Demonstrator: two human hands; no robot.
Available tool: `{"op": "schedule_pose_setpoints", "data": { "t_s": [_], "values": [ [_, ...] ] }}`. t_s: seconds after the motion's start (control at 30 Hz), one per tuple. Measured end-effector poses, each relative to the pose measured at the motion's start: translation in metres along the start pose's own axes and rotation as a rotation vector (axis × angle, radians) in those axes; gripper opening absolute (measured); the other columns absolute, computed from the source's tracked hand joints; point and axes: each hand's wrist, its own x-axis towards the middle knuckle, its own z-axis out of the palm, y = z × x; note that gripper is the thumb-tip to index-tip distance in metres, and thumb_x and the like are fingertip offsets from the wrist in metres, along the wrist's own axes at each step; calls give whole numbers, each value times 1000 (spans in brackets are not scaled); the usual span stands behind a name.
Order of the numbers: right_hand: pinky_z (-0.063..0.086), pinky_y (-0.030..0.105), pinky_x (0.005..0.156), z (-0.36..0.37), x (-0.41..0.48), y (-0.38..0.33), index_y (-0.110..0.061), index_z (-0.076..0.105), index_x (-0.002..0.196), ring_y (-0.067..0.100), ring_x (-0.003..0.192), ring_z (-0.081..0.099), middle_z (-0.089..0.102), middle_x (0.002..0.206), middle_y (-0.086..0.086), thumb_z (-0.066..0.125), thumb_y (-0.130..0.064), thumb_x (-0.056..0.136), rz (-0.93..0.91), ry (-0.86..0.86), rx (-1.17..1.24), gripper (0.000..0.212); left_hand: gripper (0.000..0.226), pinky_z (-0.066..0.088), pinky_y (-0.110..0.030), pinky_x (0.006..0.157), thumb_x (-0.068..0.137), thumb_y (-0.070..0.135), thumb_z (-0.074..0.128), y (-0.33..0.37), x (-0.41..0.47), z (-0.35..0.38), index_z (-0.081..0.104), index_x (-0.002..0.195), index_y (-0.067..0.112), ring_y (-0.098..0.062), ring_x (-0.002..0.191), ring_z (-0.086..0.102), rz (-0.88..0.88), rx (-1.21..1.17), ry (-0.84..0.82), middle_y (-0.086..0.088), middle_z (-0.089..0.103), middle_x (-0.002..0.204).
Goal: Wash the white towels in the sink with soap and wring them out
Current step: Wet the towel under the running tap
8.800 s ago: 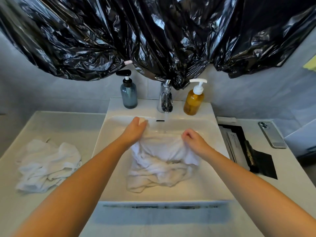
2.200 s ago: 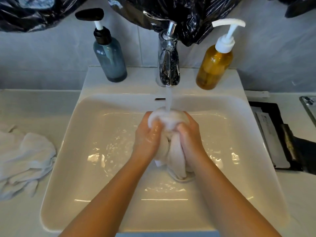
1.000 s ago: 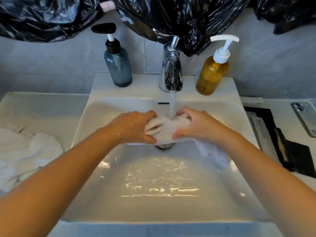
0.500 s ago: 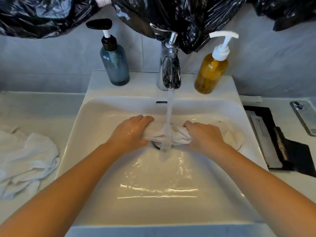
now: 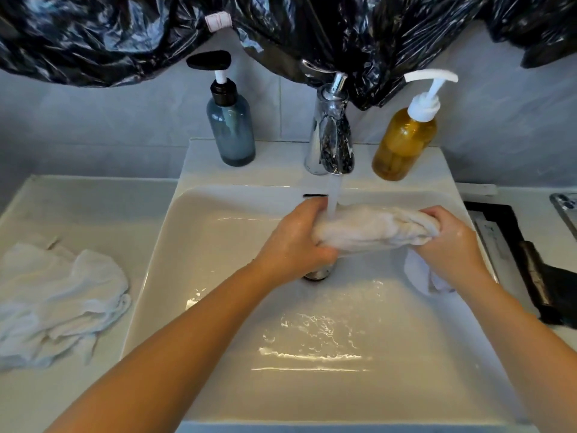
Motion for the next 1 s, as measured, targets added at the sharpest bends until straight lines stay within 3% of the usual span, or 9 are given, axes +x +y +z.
{"op": "schedule_pose_setpoints", "data": {
  "t_s": [0.13, 0.23, 0.33, 0.43, 0.63, 0.73, 0.83, 0.93, 1.0],
  "values": [
    [40, 25, 59, -7, 2, -1, -20, 60, 104, 9, 73, 52, 62, 86, 1, 69, -18, 91, 64, 1, 60, 16, 63, 53, -26, 84, 72, 12, 76, 10, 7, 1, 53, 130, 25, -14, 101, 60, -23, -131, 9, 2, 60, 119],
    [46, 31, 66, -3, 0, -9, -28, 60, 97, 19, 78, 59, 65, 84, -2, 76, -31, 81, 41, -77, 10, 23, 65, 44, -9, 82, 73, 16, 79, 5, 4, -20, 52, 133, 21, -6, 99, 52, 64, 25, 6, 9, 52, 116],
    [47, 34, 69, 12, -6, -18, -31, 59, 103, 25, 78, 60, 65, 83, -1, 75, -35, 80, -82, -181, -283, 29, 62, 36, -4, 84, 73, 13, 79, -14, -6, -52, 55, 129, 20, -1, 99, 46, 168, 212, 9, 9, 50, 114],
    [43, 33, 67, 36, -6, -38, -33, 60, 108, 26, 81, 61, 68, 87, -3, 73, -35, 79, -209, -209, -469, 32, 59, 39, -12, 81, 74, 16, 80, -36, -24, -78, 55, 127, 22, -4, 96, 47, 120, 342, -6, 9, 51, 113],
    [54, 33, 70, 75, -7, -74, -30, 64, 116, 26, 83, 65, 72, 92, -4, 79, -37, 72, -296, -320, -401, 47, 58, 54, -43, 79, 64, 22, 87, -81, -52, -96, 59, 115, 12, -29, 97, 58, 51, 775, 8, -9, 60, 111],
    [56, 35, 76, 88, -11, -78, -31, 66, 104, 22, 83, 66, 71, 88, -6, 78, -28, 71, -279, -408, -376, 35, 79, 42, -50, 99, 62, 43, 84, -84, -48, -76, 53, 128, 12, -37, 121, 50, -21, 875, -118, -11, 54, 128],
    [54, 36, 78, 91, -12, -76, -31, 65, 103, 21, 84, 64, 69, 90, -6, 74, -24, 74, -347, -380, -341, 31, 102, 31, -45, 113, 69, 60, 76, -63, -32, -36, 27, 151, 23, -26, 133, 42, -49, 724, -209, -3, 45, 145],
    [54, 38, 81, 92, -12, -69, -26, 65, 109, 25, 87, 65, 70, 94, -2, 71, -28, 78, -354, -297, -298, 32, 71, 44, -33, 85, 78, 48, 73, -47, -13, -11, 44, 138, 25, -27, 106, 61, -90, 583, -102, -3, 65, 121],
    [47, 41, 97, 96, -10, -60, -25, 62, 118, 25, 93, 66, 71, 96, -4, 72, -40, 73, -379, -246, -365, 48, 50, 45, -32, 74, 78, 39, 74, -46, -9, -14, 57, 121, 21, -28, 94, 64, -101, 492, 7, -1, 68, 107]
  ]
}}
